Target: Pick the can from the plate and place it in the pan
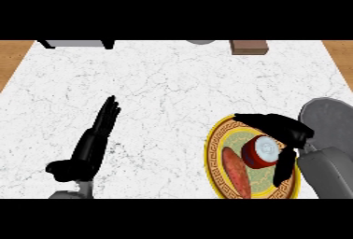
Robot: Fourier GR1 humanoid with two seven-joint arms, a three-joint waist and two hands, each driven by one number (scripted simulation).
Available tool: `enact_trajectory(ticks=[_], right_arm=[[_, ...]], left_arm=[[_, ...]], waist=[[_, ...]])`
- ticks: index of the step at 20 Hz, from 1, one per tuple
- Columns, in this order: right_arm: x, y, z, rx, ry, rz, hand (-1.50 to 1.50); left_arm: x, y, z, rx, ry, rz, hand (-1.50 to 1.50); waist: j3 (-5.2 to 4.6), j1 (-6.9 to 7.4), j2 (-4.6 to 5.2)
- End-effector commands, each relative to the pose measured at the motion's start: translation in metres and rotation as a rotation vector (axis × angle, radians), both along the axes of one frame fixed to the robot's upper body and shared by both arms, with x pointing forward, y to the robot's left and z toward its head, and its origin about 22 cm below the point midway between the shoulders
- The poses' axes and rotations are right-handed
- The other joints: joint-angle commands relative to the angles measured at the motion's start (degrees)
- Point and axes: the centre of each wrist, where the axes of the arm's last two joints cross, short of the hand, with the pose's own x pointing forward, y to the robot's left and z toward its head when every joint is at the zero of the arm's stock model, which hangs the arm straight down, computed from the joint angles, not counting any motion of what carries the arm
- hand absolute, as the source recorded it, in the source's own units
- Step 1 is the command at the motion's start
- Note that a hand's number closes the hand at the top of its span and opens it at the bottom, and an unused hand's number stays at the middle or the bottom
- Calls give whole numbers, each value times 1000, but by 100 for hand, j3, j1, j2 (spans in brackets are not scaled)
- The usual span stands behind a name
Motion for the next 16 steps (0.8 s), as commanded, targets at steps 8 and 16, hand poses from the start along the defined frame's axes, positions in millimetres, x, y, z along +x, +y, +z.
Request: enact_trajectory(ticks=[8,16], right_arm=[[9,6,-38,-112,-51,159,150],[0,-2,-20,-47,-197,132,150]], left_arm=[[-5,-5,3,-11,-17,-15,0],[-5,4,2,-3,-8,8,0]], waist=[[39,44,37],[37,-4,21]])
